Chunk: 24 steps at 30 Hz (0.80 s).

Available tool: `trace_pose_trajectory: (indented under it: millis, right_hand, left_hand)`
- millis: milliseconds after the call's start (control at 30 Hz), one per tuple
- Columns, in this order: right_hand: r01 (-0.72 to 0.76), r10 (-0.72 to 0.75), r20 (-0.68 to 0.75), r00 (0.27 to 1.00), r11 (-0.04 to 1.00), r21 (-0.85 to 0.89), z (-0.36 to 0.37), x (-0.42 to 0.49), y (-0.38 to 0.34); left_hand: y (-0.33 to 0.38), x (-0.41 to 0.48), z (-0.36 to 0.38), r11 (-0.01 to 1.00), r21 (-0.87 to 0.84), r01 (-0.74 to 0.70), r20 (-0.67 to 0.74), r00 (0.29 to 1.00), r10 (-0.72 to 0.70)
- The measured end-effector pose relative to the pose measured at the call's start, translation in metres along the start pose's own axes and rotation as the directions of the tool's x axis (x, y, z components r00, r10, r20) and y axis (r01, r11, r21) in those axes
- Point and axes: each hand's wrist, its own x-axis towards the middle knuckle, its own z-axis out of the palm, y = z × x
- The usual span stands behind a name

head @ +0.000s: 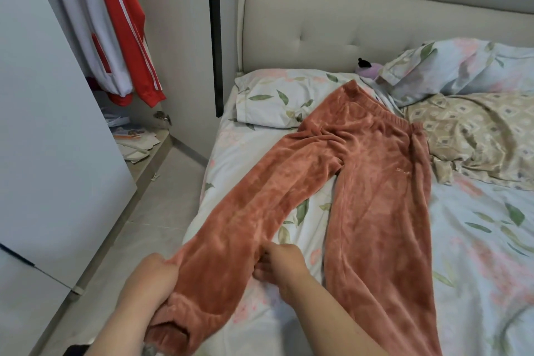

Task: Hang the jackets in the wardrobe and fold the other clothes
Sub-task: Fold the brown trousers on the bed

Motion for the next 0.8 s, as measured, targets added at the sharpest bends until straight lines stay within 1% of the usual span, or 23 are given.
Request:
trace_pose_trajectory:
  millis: [33,67,100,167,233,267,367,400,433,467,567,600,633,700,800]
  right_hand:
    - [0.005,-0.004,-0.009,1.0,0.994,0.112,-0.003,0.006,-0.002]
    - [-0.007,0.005,0.015,1.0,0.984,0.179,-0.004,0.009,-0.002]
    - [-0.03,0.02,0.055,0.998,0.982,0.186,-0.004,0.012,-0.001]
    - [-0.069,0.056,0.134,0.989,0.993,0.091,-0.003,0.013,0.003]
    - [-0.094,0.085,0.158,0.984,0.994,0.048,-0.002,0.013,0.006]
    - [-0.11,0.101,0.125,0.987,0.991,0.072,-0.003,0.012,0.005]
    - [-0.131,0.155,-0.109,0.982,0.971,0.201,-0.011,0.01,0.006]
    - [-0.129,0.163,-0.165,0.973,0.972,0.197,-0.013,0.008,0.007]
    - [-0.129,0.156,-0.183,0.971,0.98,0.152,-0.013,0.003,0.008]
    - [-0.126,0.14,-0.17,0.975,0.988,0.088,-0.012,-0.003,0.009]
    - [-0.078,0.069,-0.076,0.995,0.989,-0.122,-0.006,-0.027,0.006]
    - [-0.049,0.041,-0.042,0.998,0.981,-0.189,-0.006,-0.037,0.003]
    - [-0.018,0.016,-0.008,1.0,0.966,-0.257,-0.008,-0.047,-0.002]
    - [0.055,-0.036,0.058,0.998,0.927,-0.37,-0.015,-0.071,-0.015]
    - [0.215,-0.14,0.195,0.971,0.867,-0.45,-0.04,-0.109,-0.033]
  left_hand:
    - [0.004,0.0,0.003,0.996,-0.086,0.019,0.017,1.0,-0.017]
    - [0.008,-0.002,0.004,0.985,-0.171,0.036,0.038,0.999,-0.03]
    - [0.011,-0.004,0.005,0.968,-0.244,0.055,0.068,0.997,-0.04]
    - [0.014,-0.008,0.006,0.941,-0.328,0.081,0.151,0.988,-0.032]
    - [0.014,-0.008,0.003,0.915,-0.387,0.114,0.207,0.978,-0.034]
    - [0.012,-0.007,0.0,0.892,-0.429,0.141,0.218,0.975,-0.049]
    - [0.006,0.001,-0.011,0.798,-0.557,0.23,0.188,0.971,-0.148]
    - [0.003,0.003,-0.014,0.782,-0.576,0.238,0.168,0.971,-0.172]
    - [0.001,0.002,-0.016,0.783,-0.576,0.235,0.157,0.972,-0.176]
    - [-0.002,0.001,-0.018,0.8,-0.556,0.228,0.163,0.973,-0.164]
    - [-0.011,-0.006,-0.02,0.871,-0.443,0.211,0.251,0.962,-0.105]
    - [-0.014,-0.01,-0.019,0.898,-0.401,0.181,0.25,0.965,-0.083]
    - [-0.017,-0.012,-0.018,0.926,-0.352,0.134,0.204,0.977,-0.063]
    - [-0.019,-0.018,-0.017,0.971,-0.237,0.028,0.066,0.998,-0.012]
    - [-0.012,-0.034,-0.015,0.998,-0.026,-0.056,-0.022,0.998,0.055]
